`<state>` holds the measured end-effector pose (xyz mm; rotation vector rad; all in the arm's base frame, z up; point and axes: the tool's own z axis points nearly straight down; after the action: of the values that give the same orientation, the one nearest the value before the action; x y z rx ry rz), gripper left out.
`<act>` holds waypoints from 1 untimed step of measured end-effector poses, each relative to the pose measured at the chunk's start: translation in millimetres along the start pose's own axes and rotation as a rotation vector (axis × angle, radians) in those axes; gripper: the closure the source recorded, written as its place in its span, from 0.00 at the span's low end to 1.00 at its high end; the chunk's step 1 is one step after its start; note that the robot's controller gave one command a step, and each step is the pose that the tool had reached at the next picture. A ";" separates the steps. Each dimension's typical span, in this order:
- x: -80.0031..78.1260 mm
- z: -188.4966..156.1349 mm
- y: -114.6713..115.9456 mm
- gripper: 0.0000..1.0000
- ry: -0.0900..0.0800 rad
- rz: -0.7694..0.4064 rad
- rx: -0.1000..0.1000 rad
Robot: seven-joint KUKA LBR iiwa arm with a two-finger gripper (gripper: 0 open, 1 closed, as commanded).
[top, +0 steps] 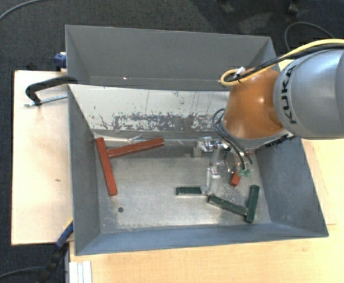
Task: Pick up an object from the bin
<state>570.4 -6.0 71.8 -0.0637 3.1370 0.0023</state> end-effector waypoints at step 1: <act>70.7 1.1 30.4 0.00 0.007 -0.078 -0.001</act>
Offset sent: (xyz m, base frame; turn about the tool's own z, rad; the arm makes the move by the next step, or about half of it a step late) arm -0.0702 0.0250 -0.0018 -0.0761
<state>498.5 21.5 70.5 -0.1869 3.1391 0.0039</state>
